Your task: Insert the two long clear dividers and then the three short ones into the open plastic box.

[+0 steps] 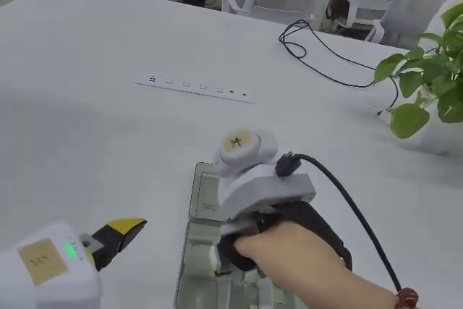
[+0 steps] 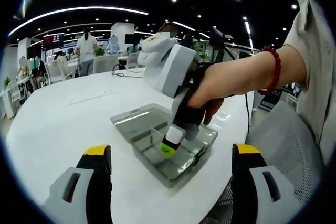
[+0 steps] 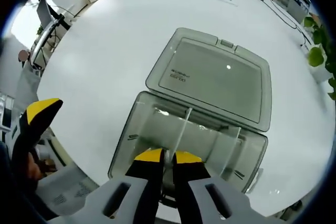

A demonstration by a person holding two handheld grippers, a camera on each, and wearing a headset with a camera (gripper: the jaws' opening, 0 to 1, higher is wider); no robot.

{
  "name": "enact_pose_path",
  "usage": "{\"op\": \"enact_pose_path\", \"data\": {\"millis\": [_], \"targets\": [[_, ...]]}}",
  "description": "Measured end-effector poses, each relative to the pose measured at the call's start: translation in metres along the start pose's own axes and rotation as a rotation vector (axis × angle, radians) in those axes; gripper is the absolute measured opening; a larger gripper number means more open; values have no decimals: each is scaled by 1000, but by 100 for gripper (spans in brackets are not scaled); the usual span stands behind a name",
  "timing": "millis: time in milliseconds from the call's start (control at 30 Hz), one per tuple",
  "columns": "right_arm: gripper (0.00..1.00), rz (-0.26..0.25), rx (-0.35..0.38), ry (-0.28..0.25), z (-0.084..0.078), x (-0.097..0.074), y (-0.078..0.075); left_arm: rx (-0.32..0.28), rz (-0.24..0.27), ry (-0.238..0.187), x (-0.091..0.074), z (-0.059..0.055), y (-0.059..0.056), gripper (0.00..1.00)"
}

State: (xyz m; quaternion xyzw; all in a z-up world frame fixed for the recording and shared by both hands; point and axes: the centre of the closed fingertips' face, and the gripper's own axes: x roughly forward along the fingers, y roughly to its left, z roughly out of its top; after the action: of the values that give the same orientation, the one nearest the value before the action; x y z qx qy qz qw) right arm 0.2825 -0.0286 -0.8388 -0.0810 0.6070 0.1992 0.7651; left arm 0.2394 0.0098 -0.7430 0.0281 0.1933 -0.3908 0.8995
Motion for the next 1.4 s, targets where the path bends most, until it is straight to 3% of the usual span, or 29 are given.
{"op": "enact_pose_path", "data": {"millis": [267, 567, 667, 967, 1267, 1400], "targets": [[8, 13, 7, -17, 1, 2, -1, -32, 39, -14, -3, 4, 10, 95], [15, 107, 23, -63, 4, -1, 4, -50, 87, -22, -9, 7, 21, 95], [22, 132, 19, -76, 3, -3, 7, -51, 94, -23, -11, 9, 22, 95], [35, 202, -91, -149, 7, -21, 18, -49, 116, -27, -14, 13, 22, 96], [46, 201, -186, -184, 2, -38, 13, -47, 129, -27, -17, 15, 19, 96], [49, 227, -208, -184, -4, -46, 13, -48, 131, -26, -18, 15, 18, 96]]}}
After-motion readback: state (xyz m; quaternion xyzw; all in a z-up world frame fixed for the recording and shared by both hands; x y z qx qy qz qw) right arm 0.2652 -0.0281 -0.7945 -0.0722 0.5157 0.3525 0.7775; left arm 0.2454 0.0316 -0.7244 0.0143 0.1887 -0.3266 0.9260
